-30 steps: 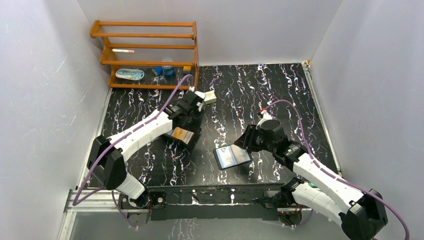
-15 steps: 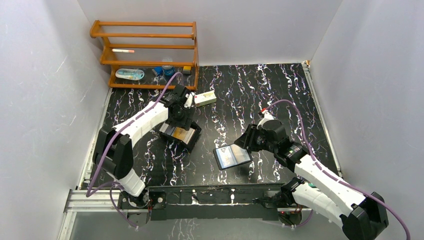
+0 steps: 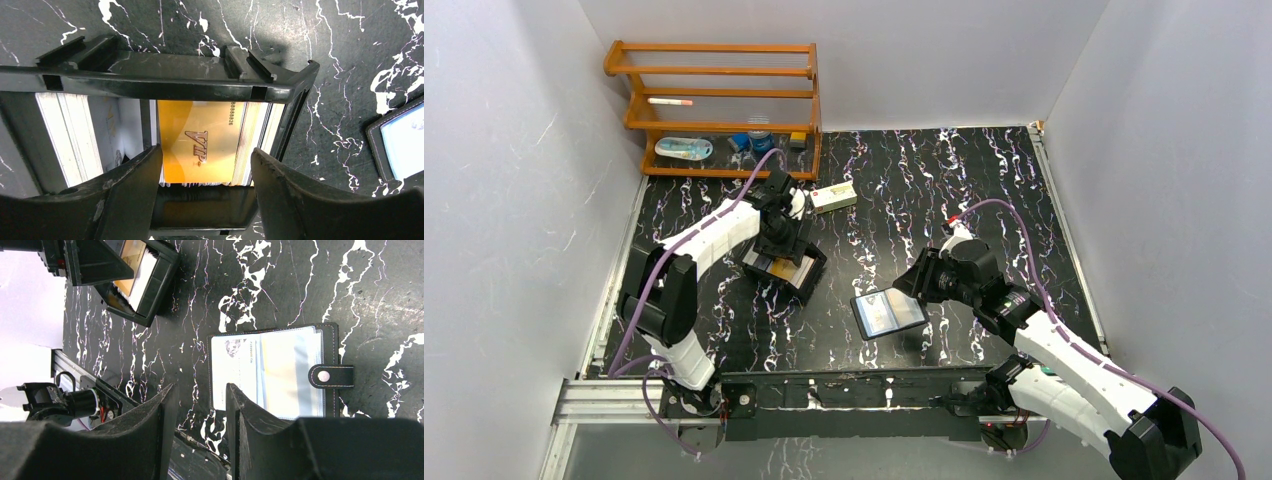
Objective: Put the credit cards into the card holder
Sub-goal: Pick up the credit card from the storage box.
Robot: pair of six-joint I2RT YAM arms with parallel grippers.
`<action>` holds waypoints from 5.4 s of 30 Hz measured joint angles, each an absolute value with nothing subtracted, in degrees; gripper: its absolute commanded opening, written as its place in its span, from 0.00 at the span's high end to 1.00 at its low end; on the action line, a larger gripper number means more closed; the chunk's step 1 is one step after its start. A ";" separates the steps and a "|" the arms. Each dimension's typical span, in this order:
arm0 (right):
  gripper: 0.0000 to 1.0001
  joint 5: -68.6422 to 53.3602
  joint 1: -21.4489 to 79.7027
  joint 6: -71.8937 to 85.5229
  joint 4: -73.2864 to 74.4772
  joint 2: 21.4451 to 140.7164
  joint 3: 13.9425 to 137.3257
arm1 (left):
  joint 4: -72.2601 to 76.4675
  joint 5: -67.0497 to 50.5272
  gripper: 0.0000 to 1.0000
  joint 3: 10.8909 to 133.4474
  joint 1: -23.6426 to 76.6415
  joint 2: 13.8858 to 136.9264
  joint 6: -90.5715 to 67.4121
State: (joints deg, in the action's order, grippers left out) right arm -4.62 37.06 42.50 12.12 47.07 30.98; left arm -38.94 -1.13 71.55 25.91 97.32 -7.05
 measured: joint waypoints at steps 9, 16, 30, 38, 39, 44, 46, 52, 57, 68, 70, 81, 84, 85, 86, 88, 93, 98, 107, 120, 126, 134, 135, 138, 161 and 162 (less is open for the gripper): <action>0.53 -4.58 37.06 42.61 12.10 47.07 30.98 | -37.56 -3.03 0.38 70.57 25.54 98.15 -7.01; 0.53 -4.19 37.06 42.63 12.16 46.57 30.98 | -37.32 -3.03 0.46 70.48 25.23 98.17 -6.94; 0.53 -4.21 37.06 42.63 12.10 46.59 30.98 | -38.09 -2.70 0.37 70.54 24.95 98.17 -4.56; 0.53 -4.23 37.06 42.68 11.92 46.98 30.98 | -37.93 -2.52 0.37 70.43 25.26 98.17 -4.32; 0.53 -4.23 37.06 42.68 11.90 46.98 30.98 | -37.69 -2.31 0.37 70.28 25.34 98.15 -4.43; 0.53 -4.23 37.06 42.68 11.90 46.98 30.98 | -36.91 -0.49 0.38 69.67 26.35 97.84 -4.62; 0.53 -4.23 37.06 42.70 11.90 46.98 30.98 | -36.75 0.34 0.40 69.54 26.81 97.84 -4.69; 0.53 -4.23 37.06 42.89 11.88 47.11 30.98 | -36.38 2.90 0.52 69.34 28.21 97.80 -4.89; 0.53 -4.25 37.06 42.96 11.86 47.24 30.98 | -36.42 3.95 0.56 69.21 28.60 97.62 -4.97; 0.53 -4.43 37.06 43.31 11.77 47.24 30.98 | -38.44 5.45 0.62 69.17 28.95 96.40 -5.56; 0.53 -4.49 37.06 43.33 11.53 47.37 30.98 | -39.18 5.45 0.62 69.17 28.99 95.44 -5.85; 0.58 -6.79 37.06 50.28 5.61 50.96 30.98 | -39.86 4.75 0.62 69.17 28.99 88.92 -7.75; 0.60 -7.46 37.06 54.22 1.41 53.34 30.98 | -39.42 2.74 0.62 69.36 28.99 86.70 -8.64; 0.60 -7.60 37.12 55.53 -0.10 54.46 30.98 | -39.09 1.85 0.62 69.47 28.99 86.02 -9.10; 0.59 -7.64 37.15 56.47 -1.23 55.66 31.14 | -38.76 0.71 0.62 69.52 28.99 85.34 -9.54; 0.59 -7.70 37.19 58.24 -2.90 58.65 32.27 | -37.95 -1.63 0.62 69.54 29.04 84.16 -10.57; 0.58 -8.12 38.20 60.05 -6.61 67.42 38.98 | -35.57 -6.57 0.62 69.54 30.41 82.04 -13.41; 0.57 -9.54 39.18 60.97 -10.79 73.93 44.27 | -33.28 -9.61 0.62 69.47 33.56 81.36 -15.53; 0.71 -11.75 39.86 61.69 -13.76 80.64 46.89 | -31.48 -11.42 0.62 69.04 36.45 81.36 -17.02; 1.00 -16.08 39.57 56.25 -18.00 79.88 45.93 | -29.52 -11.92 0.37 66.13 36.88 77.78 -19.81; 1.00 -24.56 36.07 52.10 -20.62 72.16 39.94 | -27.24 -18.04 0.37 66.04 36.88 71.22 -24.62; 1.00 -34.76 34.17 54.13 -30.24 63.51 32.97 | -16.38 -32.21 0.39 61.52 36.88 68.69 -34.76; 1.00 -34.94 34.09 54.70 -31.03 63.33 32.97 | -15.33 -33.47 0.39 61.49 36.88 68.58 -35.79; 1.00 -34.96 33.91 56.73 -33.56 63.02 32.84 | -14.06 -35.40 0.35 60.77 36.88 67.51 -37.06; 1.00 -34.68 33.06 56.75 -32.18 60.84 32.99 | -20.64 -30.41 0.63 61.08 36.64 64.84 -35.18; 1.00 -34.74 33.01 56.95 -32.58 61.06 32.99 | -20.36 -30.50 0.59 60.86 36.60 64.84 -35.18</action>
